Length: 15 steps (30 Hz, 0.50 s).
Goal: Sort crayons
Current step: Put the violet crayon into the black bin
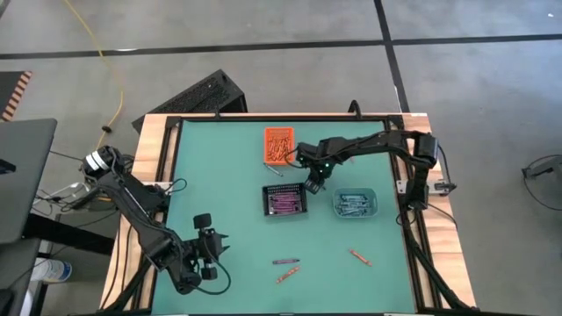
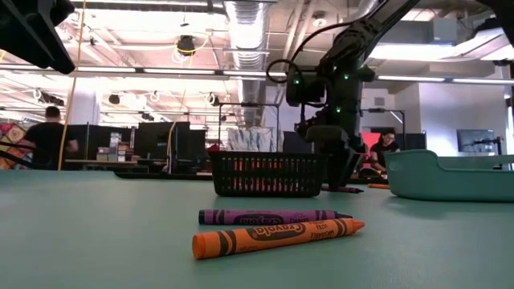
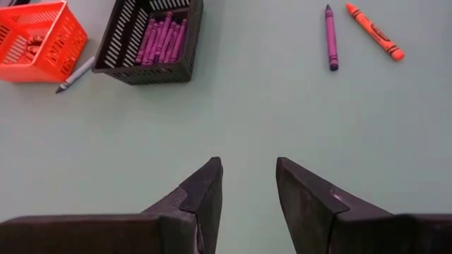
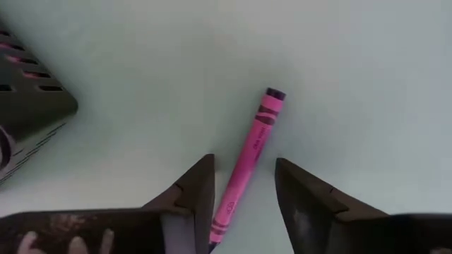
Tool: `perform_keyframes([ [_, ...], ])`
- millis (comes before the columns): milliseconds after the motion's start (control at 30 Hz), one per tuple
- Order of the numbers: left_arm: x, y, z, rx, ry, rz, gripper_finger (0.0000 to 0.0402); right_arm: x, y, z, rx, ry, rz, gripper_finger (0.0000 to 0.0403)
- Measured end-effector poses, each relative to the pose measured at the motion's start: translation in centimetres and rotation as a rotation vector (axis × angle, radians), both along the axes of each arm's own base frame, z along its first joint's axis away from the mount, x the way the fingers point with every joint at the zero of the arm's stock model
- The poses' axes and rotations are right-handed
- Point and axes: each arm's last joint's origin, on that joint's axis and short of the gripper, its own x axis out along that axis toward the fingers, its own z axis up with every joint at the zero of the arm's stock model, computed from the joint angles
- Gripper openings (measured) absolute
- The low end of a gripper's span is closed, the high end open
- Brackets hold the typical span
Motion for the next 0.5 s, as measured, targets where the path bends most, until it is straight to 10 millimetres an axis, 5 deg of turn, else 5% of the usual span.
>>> perform_keyframes([
  [367,0.0,0.0,0.0,-0.002,0.0,0.002,0.0123,-0.2,0.6,-0.3,-0.022,0.049,0.029,0.0013],
  [500,0.0,0.0,0.0,-0.003,0.0,0.002,0.0123,-1.0,0.7,1.7,-0.072,0.033,0.049,0.0011],
])
